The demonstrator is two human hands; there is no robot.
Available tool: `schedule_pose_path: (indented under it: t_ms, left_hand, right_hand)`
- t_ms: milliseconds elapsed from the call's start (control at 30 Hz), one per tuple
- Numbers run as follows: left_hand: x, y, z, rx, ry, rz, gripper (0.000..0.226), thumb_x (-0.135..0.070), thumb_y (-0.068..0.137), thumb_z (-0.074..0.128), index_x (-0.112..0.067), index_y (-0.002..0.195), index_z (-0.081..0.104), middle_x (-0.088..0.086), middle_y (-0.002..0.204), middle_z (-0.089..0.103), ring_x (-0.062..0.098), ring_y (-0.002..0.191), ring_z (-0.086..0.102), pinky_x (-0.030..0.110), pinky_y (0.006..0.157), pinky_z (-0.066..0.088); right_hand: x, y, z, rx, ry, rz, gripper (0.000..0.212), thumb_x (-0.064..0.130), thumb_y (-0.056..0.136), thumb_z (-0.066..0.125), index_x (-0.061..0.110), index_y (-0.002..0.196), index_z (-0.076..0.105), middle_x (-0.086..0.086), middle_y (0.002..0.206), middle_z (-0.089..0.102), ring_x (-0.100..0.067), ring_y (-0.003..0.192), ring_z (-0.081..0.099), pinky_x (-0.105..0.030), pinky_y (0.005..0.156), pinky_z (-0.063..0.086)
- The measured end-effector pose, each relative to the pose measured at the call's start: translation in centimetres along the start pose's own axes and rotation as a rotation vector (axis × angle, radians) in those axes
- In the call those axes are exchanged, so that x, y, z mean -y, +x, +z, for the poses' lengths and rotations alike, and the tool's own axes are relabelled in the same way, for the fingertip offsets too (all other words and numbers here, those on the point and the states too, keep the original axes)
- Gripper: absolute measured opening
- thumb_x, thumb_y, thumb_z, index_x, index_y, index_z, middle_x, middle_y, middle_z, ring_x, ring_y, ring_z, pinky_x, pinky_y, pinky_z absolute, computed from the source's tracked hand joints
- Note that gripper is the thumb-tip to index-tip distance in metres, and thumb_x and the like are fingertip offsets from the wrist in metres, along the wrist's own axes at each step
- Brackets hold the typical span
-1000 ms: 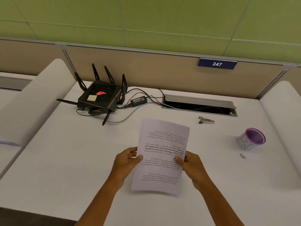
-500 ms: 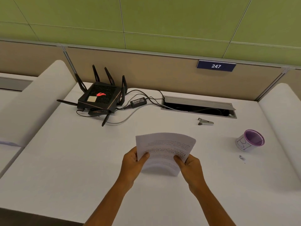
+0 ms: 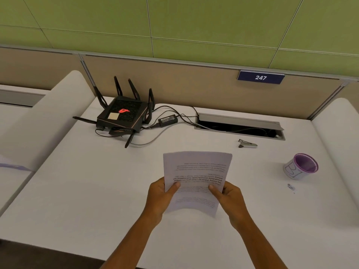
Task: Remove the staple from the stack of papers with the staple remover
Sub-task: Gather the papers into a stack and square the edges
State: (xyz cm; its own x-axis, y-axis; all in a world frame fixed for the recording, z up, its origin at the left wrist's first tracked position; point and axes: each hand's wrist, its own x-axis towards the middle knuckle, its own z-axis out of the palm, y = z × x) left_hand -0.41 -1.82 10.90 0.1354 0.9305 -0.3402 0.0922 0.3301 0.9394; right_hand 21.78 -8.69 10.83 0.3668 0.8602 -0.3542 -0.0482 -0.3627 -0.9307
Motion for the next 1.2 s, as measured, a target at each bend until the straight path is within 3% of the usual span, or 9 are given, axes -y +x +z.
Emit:
schedule_pose_path:
  t_ms: [167,267,367,600,667,767,867,1000,1200]
  left_hand:
    - [0.3,-0.2,-1.5,-0.107,-0.181,-0.069,0.017,-0.022,0.097,0.075,-0.027,0.113,0.077,-0.006,0.104,0.084,0.019,0.098,0.079,0.026,0.073,0.063]
    - [0.7,-0.6,-2.2,-0.135,-0.395,-0.114,0.025,-0.017,0.098,0.073,-0.021,0.122,0.075,-0.001,0.115,0.083,0.020,0.105,0.079,0.032,0.081,0.064]
    - [1.4,-1.0,-2.2,-0.160,-0.535,-0.169,0.032,-0.016,0.099,0.070,-0.026,0.130,0.072,-0.001,0.123,0.080,0.024,0.114,0.075,0.046,0.095,0.060]
    - [3.8,-2.0,-0.4,-0.204,-0.743,-0.255,0.038,-0.012,0.100,0.068,-0.023,0.137,0.068,0.005,0.129,0.077,0.030,0.121,0.071,0.049,0.097,0.059]
    - [4.4,-2.3,-0.1,-0.202,-0.738,-0.275,0.039,-0.012,0.099,0.070,-0.023,0.136,0.068,0.005,0.128,0.078,0.030,0.122,0.072,0.053,0.104,0.057]
    - [5.1,-2.5,-0.9,-0.230,-0.716,-0.296,0.038,-0.010,0.098,0.070,-0.021,0.134,0.069,0.006,0.125,0.079,0.029,0.118,0.073,0.047,0.097,0.059]
    - [5.6,-1.9,-3.5,-0.234,-0.674,-0.286,0.037,-0.013,0.099,0.069,-0.021,0.136,0.068,0.010,0.128,0.077,0.029,0.119,0.072,0.045,0.096,0.057]
    - [5.6,-0.7,-7.3,-0.200,-0.448,-0.279,0.036,-0.016,0.100,0.069,-0.025,0.134,0.068,0.008,0.126,0.077,0.029,0.117,0.071,0.049,0.099,0.058]
    - [4.0,0.7,-8.2,0.017,-0.090,-0.252,0.042,-0.025,0.094,0.078,-0.026,0.134,0.065,0.004,0.122,0.080,0.026,0.112,0.076,0.046,0.094,0.063]
  right_hand:
    - [-0.6,-0.7,-1.3,0.154,-0.029,0.042,0.021,0.017,0.095,0.074,0.018,0.116,0.077,0.001,0.109,0.082,-0.020,0.103,0.078,-0.039,0.093,0.062]
    - [-1.5,-1.3,-1.6,0.173,0.089,0.095,0.024,0.017,0.096,0.071,0.013,0.119,0.076,-0.007,0.114,0.080,-0.027,0.108,0.075,-0.041,0.092,0.061]
    - [-2.3,-1.9,-0.9,0.160,0.267,0.152,0.030,0.015,0.097,0.067,0.008,0.126,0.071,-0.014,0.121,0.077,-0.034,0.115,0.072,-0.048,0.098,0.059]
    - [-3.2,-2.9,3.1,-0.005,0.449,0.240,0.028,0.012,0.098,0.067,0.013,0.126,0.071,-0.008,0.119,0.079,-0.030,0.112,0.074,-0.050,0.097,0.058]
    - [-3.5,-2.9,3.5,-0.065,0.433,0.260,0.025,0.011,0.097,0.069,0.014,0.122,0.072,-0.005,0.115,0.080,-0.028,0.109,0.074,-0.047,0.092,0.061]
    - [-3.6,-2.5,2.8,-0.132,0.311,0.233,0.023,0.012,0.097,0.071,0.018,0.119,0.073,0.000,0.106,0.082,-0.026,0.103,0.076,-0.044,0.085,0.064]
    - [-3.5,-1.6,1.0,-0.159,0.175,0.198,0.021,0.014,0.097,0.071,0.020,0.118,0.073,0.002,0.101,0.082,-0.026,0.098,0.077,-0.050,0.086,0.064]
    - [-2.8,-0.4,-2.0,-0.073,0.049,0.211,0.022,0.015,0.097,0.071,0.016,0.119,0.073,-0.001,0.104,0.082,-0.027,0.098,0.078,-0.052,0.091,0.062]
    - [-1.1,0.7,-3.4,0.021,-0.054,0.177,0.018,0.015,0.097,0.071,0.014,0.115,0.076,-0.004,0.101,0.083,-0.027,0.095,0.079,-0.050,0.089,0.063]
